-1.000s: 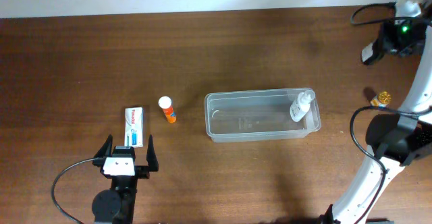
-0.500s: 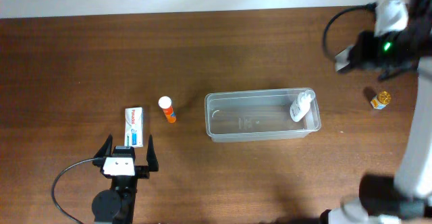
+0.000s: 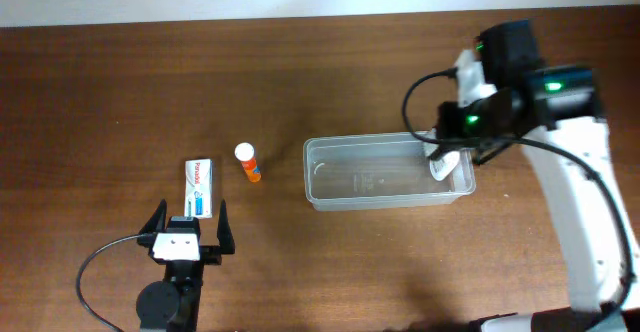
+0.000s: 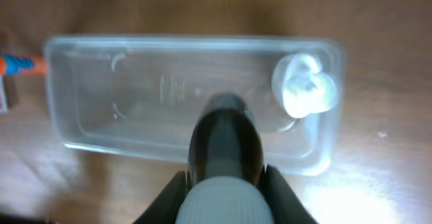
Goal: Pack container
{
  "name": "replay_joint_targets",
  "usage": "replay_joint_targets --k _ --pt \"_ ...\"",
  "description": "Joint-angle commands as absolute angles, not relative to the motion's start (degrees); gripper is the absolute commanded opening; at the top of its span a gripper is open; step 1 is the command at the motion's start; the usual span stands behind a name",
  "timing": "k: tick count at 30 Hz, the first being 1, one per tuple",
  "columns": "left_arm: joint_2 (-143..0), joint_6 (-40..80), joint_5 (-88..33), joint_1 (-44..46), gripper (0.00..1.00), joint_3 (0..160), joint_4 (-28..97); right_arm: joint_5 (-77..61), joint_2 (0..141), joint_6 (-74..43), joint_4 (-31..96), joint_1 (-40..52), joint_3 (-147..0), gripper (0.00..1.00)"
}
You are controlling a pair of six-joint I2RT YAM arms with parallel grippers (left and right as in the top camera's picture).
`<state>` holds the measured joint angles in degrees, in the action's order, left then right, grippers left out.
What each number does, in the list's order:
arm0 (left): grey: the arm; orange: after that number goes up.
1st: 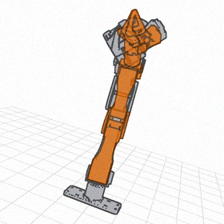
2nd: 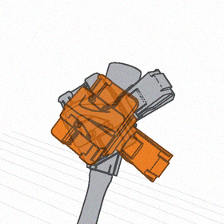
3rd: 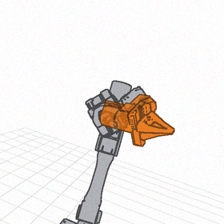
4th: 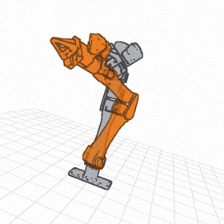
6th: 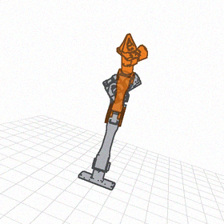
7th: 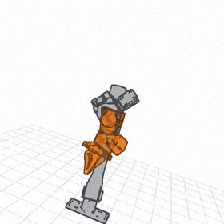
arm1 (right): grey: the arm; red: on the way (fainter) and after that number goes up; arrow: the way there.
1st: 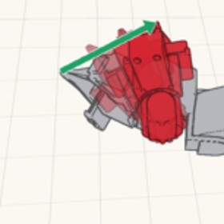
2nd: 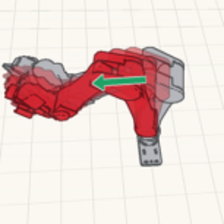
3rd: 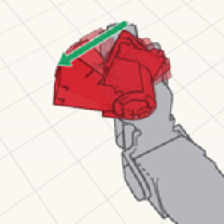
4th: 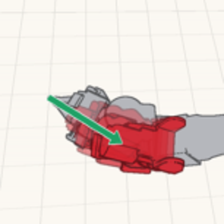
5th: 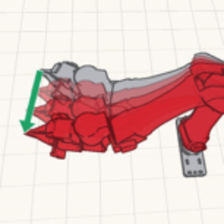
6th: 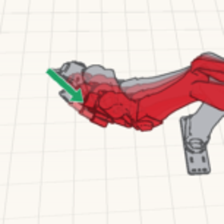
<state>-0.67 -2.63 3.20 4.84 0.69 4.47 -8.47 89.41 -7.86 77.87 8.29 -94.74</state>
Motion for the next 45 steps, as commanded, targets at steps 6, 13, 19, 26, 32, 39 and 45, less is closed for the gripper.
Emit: replay_joint_targets --k 6,13,19,26,32,39,45 --pt "-0.3 -3.6 2.8 4.6 0.99 0.5 4.6 -6.5 89.3 -11.9 64.0 10.9 -79.6 0.18" --pt "-0.3 -3.6 2.8 4.6 1.00 0.5 4.6 -4.1 92.3 -12.7 57.2 10.9 -75.2 0.18" --pt "-0.3 -3.6 2.8 4.6 0.99 0.5 4.6 -4.0 96.2 -12.5 54.2 10.9 -75.2 0.18" --pt "-0.3 -3.6 2.8 4.6 0.99 0.5 4.6 -2.0 101.5 -12.5 52.8 10.9 -75.2 0.18" --pt "-0.3 -3.6 2.8 4.6 0.99 0.5 4.6 0.3 102.5 -12.3 52.7 10.9 -75.2 0.18" --pt "-0.3 -3.6 2.8 4.6 0.99 0.5 4.6 0.3 102.5 -12.3 52.2 10.9 -75.2 0.26" --pt "-0.3 -3.6 2.8 4.6 0.99 0.5 4.6 -0.2 102.5 -12.3 53.9 10.9 -78.1 0.38"
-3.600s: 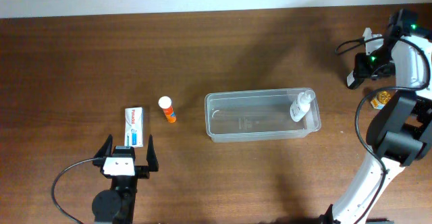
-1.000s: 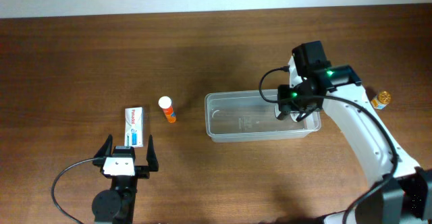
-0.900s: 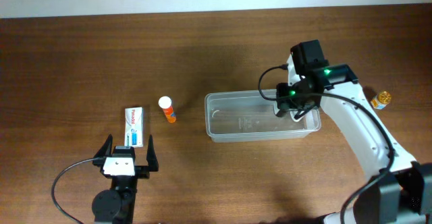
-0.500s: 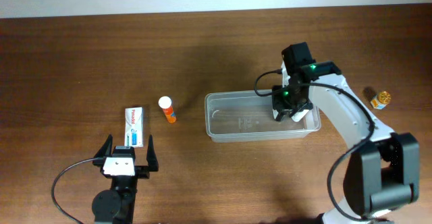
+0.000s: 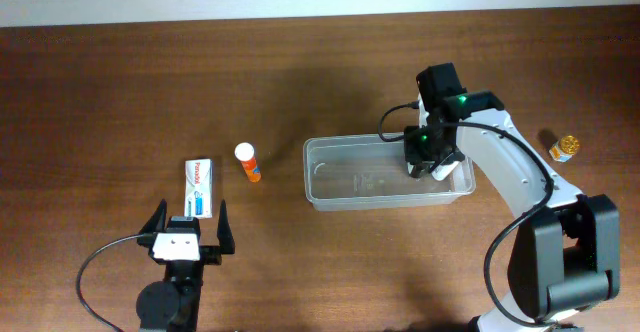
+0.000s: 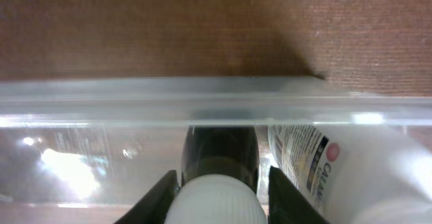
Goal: Pack container
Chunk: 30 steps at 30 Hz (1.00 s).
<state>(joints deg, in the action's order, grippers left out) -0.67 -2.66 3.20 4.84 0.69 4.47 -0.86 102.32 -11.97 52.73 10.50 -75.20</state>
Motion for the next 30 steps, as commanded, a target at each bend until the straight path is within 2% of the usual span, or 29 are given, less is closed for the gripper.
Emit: replay_joint_targets --k 1,9,14,18,21,24,28,30 --pt "-0.3 -3.6 2.8 4.6 0.99 0.5 4.6 -0.4 102.5 -12.3 54.7 10.9 -79.2 0.40" --pt "-0.3 -3.6 2.8 4.6 0.99 0.5 4.6 -5.1 102.5 -8.6 65.1 10.9 -95.4 0.48" --pt "-0.3 -3.6 2.8 4.6 0.99 0.5 4.6 -0.2 102.5 -6.0 73.3 9.0 -109.3 0.65" --pt "-0.3 -3.6 2.8 4.6 0.99 0.5 4.6 7.5 102.5 -6.0 82.0 1.6 -118.6 0.70" --pt "-0.3 -3.6 2.8 4.6 1.00 0.5 4.6 8.8 102.5 -5.9 85.9 -5.5 -119.9 0.73" --pt "-0.3 -3.6 2.8 4.6 0.99 0.5 4.6 8.6 102.7 -5.8 87.5 -13.9 -118.5 0.79" --pt "-0.3 -3.6 2.8 4.6 1.00 0.5 4.6 0.6 103.7 -5.8 84.8 -24.0 -114.6 0.80" --pt "-0.3 -3.6 2.8 4.6 0.99 0.5 4.6 -4.4 104.7 -6.3 84.2 -26.7 -113.9 0.96"
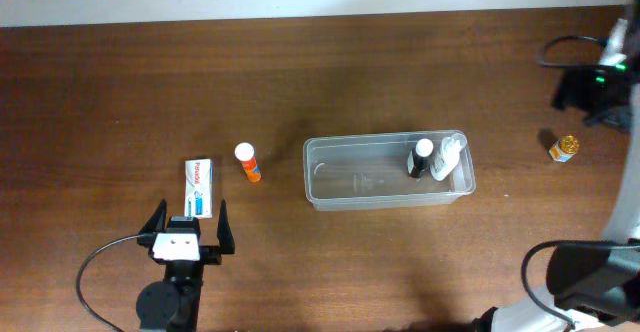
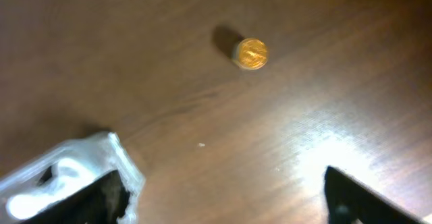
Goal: Pack container
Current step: 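Move right gripper to the amber jar and grasp it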
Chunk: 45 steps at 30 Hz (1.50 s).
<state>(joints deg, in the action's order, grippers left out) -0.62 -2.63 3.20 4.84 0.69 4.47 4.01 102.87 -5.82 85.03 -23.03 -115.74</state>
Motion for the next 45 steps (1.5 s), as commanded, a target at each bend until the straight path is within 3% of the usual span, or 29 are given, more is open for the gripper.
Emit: replay_joint_targets --k 1,6,20,33,39,42,45 --pt "-0.3 -3.6 2.8 4.6 0.99 0.5 4.6 -6.3 105.4 -6.3 83.7 -27.8 -113.6 0.97" --pt "-0.3 -3.6 2.8 4.6 0.99 0.5 4.6 -7.3 111.7 -9.8 82.2 -31.8 -113.3 0.98" --pt "-0.3 -3.6 2.8 4.6 1.00 0.5 4.6 1.6 124.4 -19.9 74.2 -32.0 -113.3 0.98" --pt "-0.3 -3.6 2.8 4.6 0.99 0.5 4.6 2.0 130.2 -19.7 70.9 -32.0 -113.3 1.00" --pt "-0.3 -3.6 2.8 4.6 0.99 0.5 4.6 2.0 131.6 -19.3 69.8 -32.6 -113.3 0.97" --pt "-0.3 -3.6 2.8 4.6 0.99 0.5 4.6 2.0 132.0 -19.3 68.9 -33.0 -113.3 0.88" --pt "-0.3 -3.6 2.8 4.6 1.00 0.5 4.6 2.0 132.0 -18.9 68.2 -33.2 -113.3 0.86"
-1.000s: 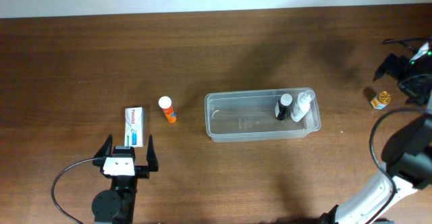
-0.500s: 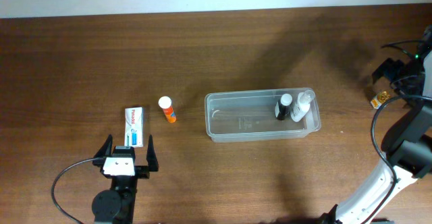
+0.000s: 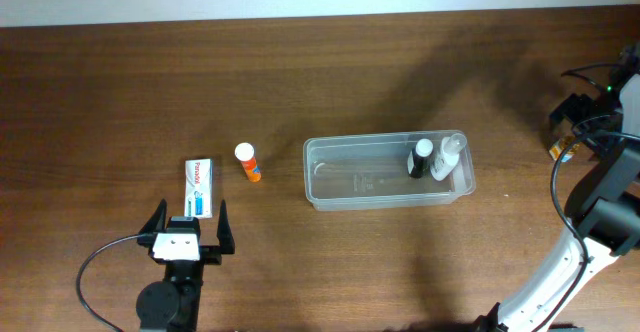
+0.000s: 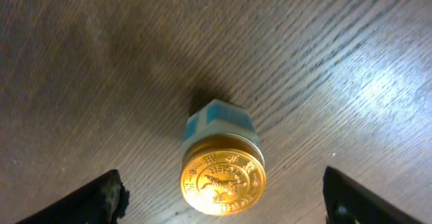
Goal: Pack container
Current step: 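Move right gripper to the amber jar and grasp it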
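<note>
A clear plastic container (image 3: 330,200) lies mid-table with a black bottle with a white cap (image 3: 420,158) and a white bottle (image 3: 446,157) standing at its right end. A small jar with a gold lid (image 4: 223,173) stands on the wood at the far right (image 3: 558,151). My right gripper (image 4: 223,207) is open right over it, one fingertip (image 4: 101,200) on each side. An orange tube with a white cap (image 3: 247,161) and a white-and-blue box (image 3: 201,187) lie left of the container. My left gripper (image 3: 186,221) rests open just below the box.
The table's right edge runs close beside the gold-lidded jar. A light wall strip borders the table's far side.
My right gripper stood high above the table at the far right with the jar small below it. Now it is low over the jar, fingers open on either side.
My right gripper held the black bottle above the container, where the white bottle stood. Then it had the bottle down inside, beside the white one. Later the bottle stood alone in the container and the gripper was open at the far right, now around the jar.
</note>
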{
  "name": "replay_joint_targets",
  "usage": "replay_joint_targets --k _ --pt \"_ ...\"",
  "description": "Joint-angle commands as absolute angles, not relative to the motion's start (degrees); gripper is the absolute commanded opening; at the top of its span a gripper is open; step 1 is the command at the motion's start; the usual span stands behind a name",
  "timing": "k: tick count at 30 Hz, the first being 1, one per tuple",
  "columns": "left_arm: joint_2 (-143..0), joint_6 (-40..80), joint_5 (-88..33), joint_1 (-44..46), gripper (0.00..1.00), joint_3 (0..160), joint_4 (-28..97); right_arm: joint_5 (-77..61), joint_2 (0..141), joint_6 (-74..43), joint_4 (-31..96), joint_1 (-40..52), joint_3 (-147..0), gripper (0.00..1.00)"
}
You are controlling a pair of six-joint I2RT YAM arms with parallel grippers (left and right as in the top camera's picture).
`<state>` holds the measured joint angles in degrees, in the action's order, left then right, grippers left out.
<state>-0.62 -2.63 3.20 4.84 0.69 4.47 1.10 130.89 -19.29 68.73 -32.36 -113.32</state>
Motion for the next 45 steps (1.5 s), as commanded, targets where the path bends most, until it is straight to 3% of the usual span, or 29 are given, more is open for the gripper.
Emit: replay_joint_targets --k 1,7,15,24,45 --pt "-0.3 -3.6 2.8 4.6 1.00 0.5 4.6 2.0 132.0 -18.6 68.1 -33.3 -113.3 0.86" --pt "-0.3 -3.6 2.8 4.6 0.99 0.5 4.6 2.2 133.1 -18.5 67.9 -33.4 -113.1 0.85" --pt "-0.3 -3.6 2.8 4.6 0.99 0.5 4.6 2.0 135.0 -18.5 68.1 -33.4 -113.0 0.76" --pt "-0.3 -3.6 2.8 4.6 1.00 0.5 4.6 2.0 135.3 -18.5 68.1 -33.4 -113.0 0.50" --pt "-0.3 -3.6 2.8 4.6 1.00 0.5 4.6 1.6 135.4 -18.9 66.8 -33.4 -110.0 0.43"
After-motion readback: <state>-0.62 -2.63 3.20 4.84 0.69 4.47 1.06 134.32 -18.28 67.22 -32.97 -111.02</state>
